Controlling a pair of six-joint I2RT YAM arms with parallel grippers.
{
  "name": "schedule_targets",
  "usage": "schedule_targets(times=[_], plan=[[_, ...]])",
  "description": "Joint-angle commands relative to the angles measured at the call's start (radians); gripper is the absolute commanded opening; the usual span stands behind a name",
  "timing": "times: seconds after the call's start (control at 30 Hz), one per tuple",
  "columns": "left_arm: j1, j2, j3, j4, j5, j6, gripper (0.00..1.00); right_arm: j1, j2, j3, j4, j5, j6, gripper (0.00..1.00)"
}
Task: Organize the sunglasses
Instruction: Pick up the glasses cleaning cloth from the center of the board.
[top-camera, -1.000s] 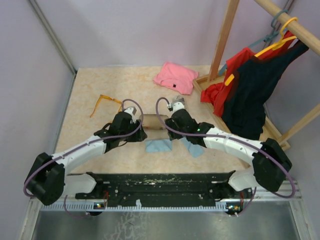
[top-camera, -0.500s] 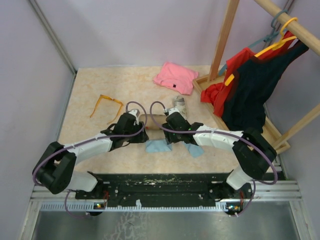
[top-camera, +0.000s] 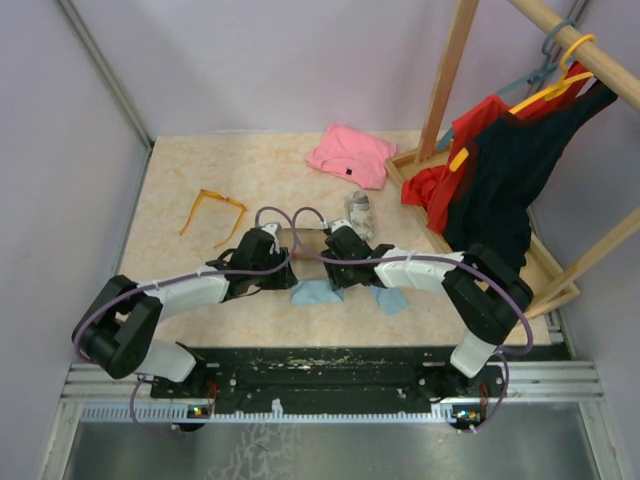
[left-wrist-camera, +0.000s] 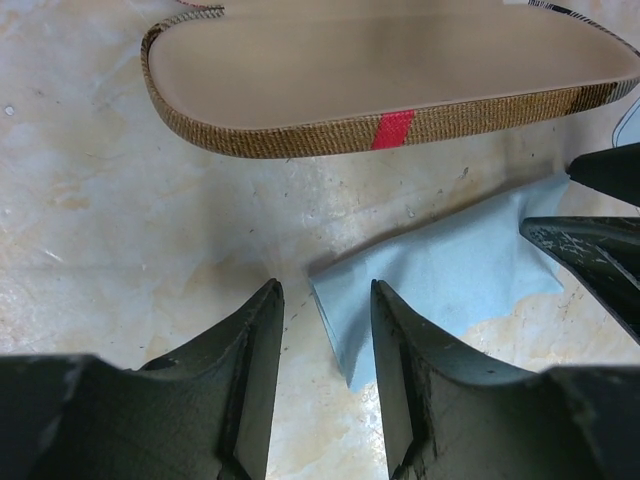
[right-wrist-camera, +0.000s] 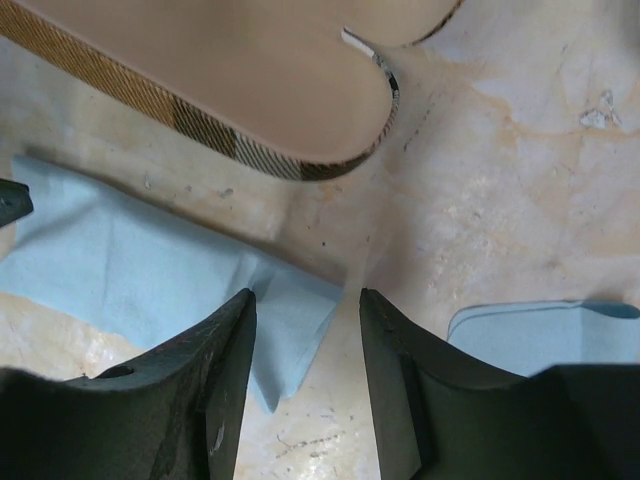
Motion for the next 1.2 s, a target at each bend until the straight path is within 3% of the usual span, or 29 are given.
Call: schedule_targets(times=[0.0, 0.53, 1.17], plan=[[0.003, 0.011, -0.005, 0.029, 0.012, 0.013, 0.46, -0.002, 0.056, 0.024, 0.012, 0.001, -0.003, 0.46], [0.003, 0.022, 0.002, 0.022, 0.013, 0.018, 0.45, -0.002, 0.08, 0.063, -0.116, 0.022, -0.031, 0.34], [0.003, 0.027, 0.006, 0.011, 0.036, 0.013, 0.49, -0.002, 0.104, 0.059, -0.121, -0.03, -0.029, 0.0]])
